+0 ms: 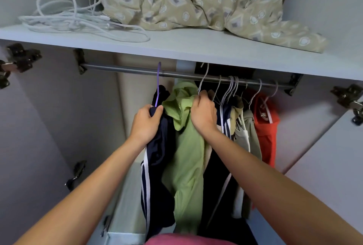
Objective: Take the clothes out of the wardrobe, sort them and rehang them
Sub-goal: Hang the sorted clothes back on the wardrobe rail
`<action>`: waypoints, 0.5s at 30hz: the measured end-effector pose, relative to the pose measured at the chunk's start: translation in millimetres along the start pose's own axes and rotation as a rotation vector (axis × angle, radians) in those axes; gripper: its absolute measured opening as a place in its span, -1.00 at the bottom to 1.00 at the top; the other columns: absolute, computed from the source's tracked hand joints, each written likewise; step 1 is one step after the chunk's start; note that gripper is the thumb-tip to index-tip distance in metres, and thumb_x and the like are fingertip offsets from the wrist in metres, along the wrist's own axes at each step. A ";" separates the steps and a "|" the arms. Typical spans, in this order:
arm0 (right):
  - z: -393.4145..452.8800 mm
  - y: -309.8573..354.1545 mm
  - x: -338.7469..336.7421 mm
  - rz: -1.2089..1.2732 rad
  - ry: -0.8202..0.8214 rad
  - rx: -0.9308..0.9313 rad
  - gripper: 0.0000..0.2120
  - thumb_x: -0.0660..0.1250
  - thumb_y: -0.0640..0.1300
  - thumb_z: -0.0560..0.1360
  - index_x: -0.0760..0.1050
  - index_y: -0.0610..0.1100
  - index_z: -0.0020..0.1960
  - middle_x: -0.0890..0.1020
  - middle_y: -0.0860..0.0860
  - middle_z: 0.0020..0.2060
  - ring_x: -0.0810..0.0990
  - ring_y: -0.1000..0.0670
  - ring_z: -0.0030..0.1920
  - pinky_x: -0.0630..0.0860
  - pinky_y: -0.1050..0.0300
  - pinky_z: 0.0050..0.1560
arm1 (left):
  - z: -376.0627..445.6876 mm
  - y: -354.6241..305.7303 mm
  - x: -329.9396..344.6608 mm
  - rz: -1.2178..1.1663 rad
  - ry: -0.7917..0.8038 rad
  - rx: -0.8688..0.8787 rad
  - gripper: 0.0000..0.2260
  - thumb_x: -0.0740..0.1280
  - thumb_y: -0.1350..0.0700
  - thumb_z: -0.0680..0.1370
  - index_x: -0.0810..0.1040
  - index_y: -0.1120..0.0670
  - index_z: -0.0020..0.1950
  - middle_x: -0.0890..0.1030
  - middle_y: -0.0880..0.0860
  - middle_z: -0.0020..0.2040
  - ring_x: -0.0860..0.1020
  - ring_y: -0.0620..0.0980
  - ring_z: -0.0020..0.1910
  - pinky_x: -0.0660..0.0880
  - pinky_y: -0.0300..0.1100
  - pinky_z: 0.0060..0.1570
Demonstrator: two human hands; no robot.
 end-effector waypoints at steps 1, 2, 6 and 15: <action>7.0 -3.1 0.4 -0.021 0.002 -0.002 -0.76 0.07 -0.10 0.72 0.44 -0.19 0.22 0.55 -0.20 -0.05 0.60 -0.36 0.01 0.43 -0.06 -0.13 | 2.7 -0.5 3.4 -0.004 -0.002 -0.002 -0.68 0.34 -0.08 0.67 0.45 0.06 -0.21 0.44 -0.05 -0.37 0.41 -0.02 -0.36 0.31 -0.07 -0.32; 13.3 -6.3 1.5 -0.044 0.007 -0.013 -0.76 0.09 -0.11 0.71 0.46 -0.20 0.20 0.50 -0.16 -0.08 0.60 -0.37 0.01 0.40 -0.04 -0.14 | 5.2 -0.6 6.4 -0.005 -0.003 -0.002 -0.68 0.34 -0.08 0.67 0.46 0.06 -0.20 0.45 -0.04 -0.36 0.41 -0.02 -0.36 0.32 -0.07 -0.32; 29.1 -26.7 6.2 -0.151 0.074 -0.006 -0.79 0.19 -0.11 0.67 0.52 -0.22 0.07 0.58 -0.21 -0.07 0.63 -0.34 0.04 0.38 0.02 -0.12 | 13.0 -0.4 18.9 0.001 0.004 0.004 -0.68 0.35 -0.10 0.66 0.46 0.05 -0.20 0.48 -0.03 -0.35 0.44 0.01 -0.34 0.35 -0.05 -0.29; 17.5 -45.2 1.5 -0.339 -0.017 -0.203 -0.52 0.32 -0.35 0.51 0.32 -0.21 0.40 0.57 -0.22 0.21 0.67 -0.31 -0.04 0.61 -0.11 -0.21 | 14.2 9.2 38.6 0.029 0.031 -0.057 -0.65 0.36 -0.11 0.65 0.50 0.15 -0.15 0.48 -0.01 -0.34 0.42 0.04 -0.34 0.36 -0.05 -0.28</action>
Point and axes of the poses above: each hand's wrist, its own z-axis towards the middle knuckle, its own x-axis out of the palm, y = z × x, the point moved 4 cm from there along z, towards the middle knuckle
